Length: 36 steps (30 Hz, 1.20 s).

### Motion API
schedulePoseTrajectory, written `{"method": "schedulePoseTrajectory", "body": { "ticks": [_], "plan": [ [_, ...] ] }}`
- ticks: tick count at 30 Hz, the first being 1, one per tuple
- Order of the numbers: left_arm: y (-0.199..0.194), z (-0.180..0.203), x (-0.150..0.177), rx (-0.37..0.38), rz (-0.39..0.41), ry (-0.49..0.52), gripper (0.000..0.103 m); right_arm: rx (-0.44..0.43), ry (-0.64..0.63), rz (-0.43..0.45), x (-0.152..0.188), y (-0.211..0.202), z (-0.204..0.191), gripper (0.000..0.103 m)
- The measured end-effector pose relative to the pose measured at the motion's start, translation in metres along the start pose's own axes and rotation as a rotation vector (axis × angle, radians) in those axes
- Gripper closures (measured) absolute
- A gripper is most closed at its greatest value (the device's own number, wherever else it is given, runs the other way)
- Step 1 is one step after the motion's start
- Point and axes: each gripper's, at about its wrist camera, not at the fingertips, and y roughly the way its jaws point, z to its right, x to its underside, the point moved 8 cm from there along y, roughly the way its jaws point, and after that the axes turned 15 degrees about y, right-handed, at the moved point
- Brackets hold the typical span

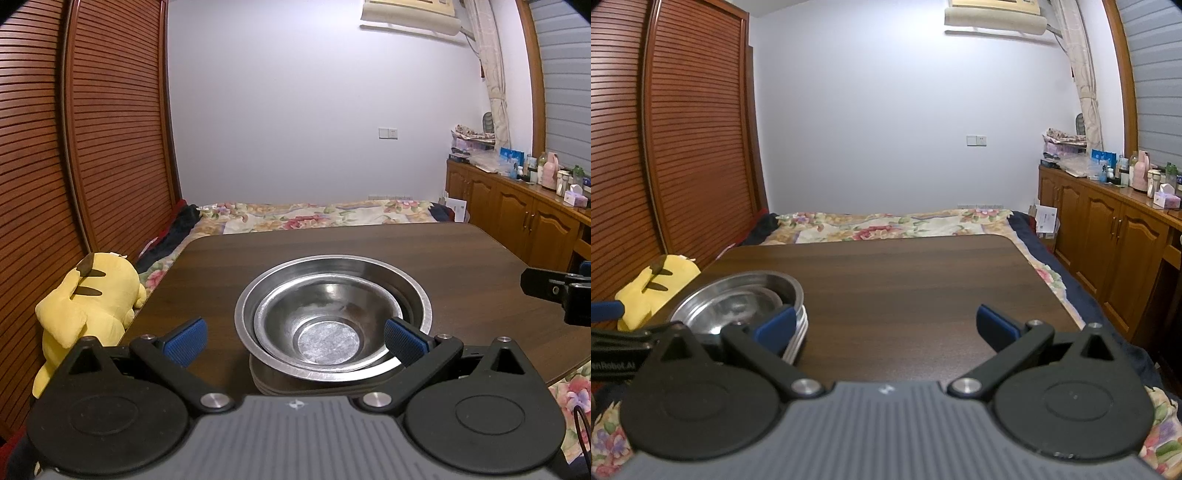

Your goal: Organize plates and bowls

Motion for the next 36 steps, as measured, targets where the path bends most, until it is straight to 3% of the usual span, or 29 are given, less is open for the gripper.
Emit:
{"method": "schedulePoseTrajectory", "body": {
  "ticks": [36],
  "plan": [
    [0.0002, -0.0011, 0.0001, 0.001, 0.002, 0.000, 0.000, -0.002, 0.002, 0.005, 0.0013, -0.0019, -0.0005, 0.000]
  ]
}}
